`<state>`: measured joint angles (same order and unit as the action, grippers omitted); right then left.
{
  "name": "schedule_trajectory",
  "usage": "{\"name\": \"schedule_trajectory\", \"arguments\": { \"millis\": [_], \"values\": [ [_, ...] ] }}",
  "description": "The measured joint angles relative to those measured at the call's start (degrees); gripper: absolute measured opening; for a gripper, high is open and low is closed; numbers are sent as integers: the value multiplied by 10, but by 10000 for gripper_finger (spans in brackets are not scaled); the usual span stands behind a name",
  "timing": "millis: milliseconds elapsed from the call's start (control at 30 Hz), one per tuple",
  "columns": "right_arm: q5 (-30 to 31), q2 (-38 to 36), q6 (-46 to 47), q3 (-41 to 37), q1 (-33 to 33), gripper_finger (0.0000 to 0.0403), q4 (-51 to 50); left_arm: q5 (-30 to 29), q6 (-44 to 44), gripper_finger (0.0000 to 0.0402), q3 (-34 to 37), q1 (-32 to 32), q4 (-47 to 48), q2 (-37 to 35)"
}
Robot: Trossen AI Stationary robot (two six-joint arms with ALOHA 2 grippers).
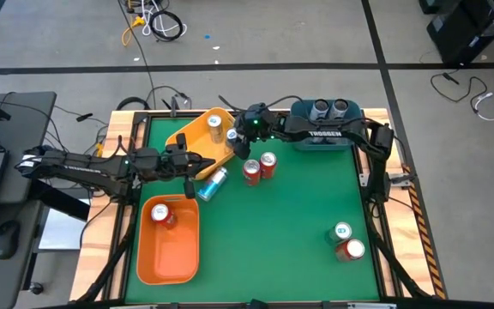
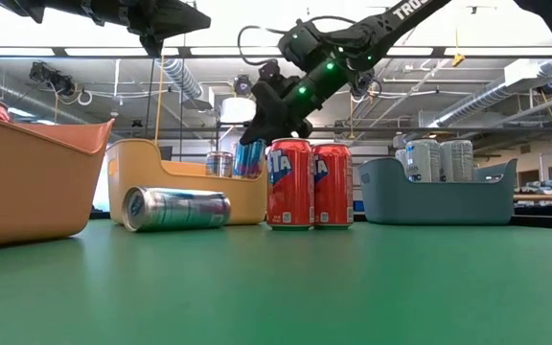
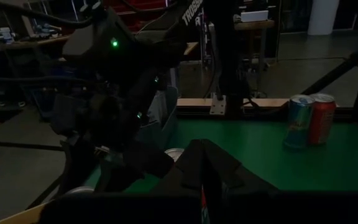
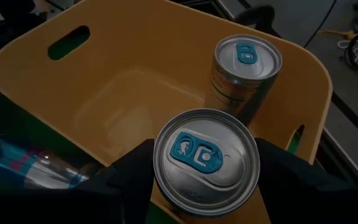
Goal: Sort soda cans
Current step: Put the blue soda can into the yellow bin
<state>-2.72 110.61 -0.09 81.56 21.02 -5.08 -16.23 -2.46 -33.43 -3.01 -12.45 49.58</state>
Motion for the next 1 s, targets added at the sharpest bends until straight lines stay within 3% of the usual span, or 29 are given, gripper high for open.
{"name": "schedule_trajectory", "arguments": {
  "millis": [800,1000],
  "values": [
    [0,25,18,1,-1,286,7,0,2,2,0,0,8,0],
    [40,-9,-43,53,-8,302,-71,0,2,2,0,0,8,0]
  ]
}}
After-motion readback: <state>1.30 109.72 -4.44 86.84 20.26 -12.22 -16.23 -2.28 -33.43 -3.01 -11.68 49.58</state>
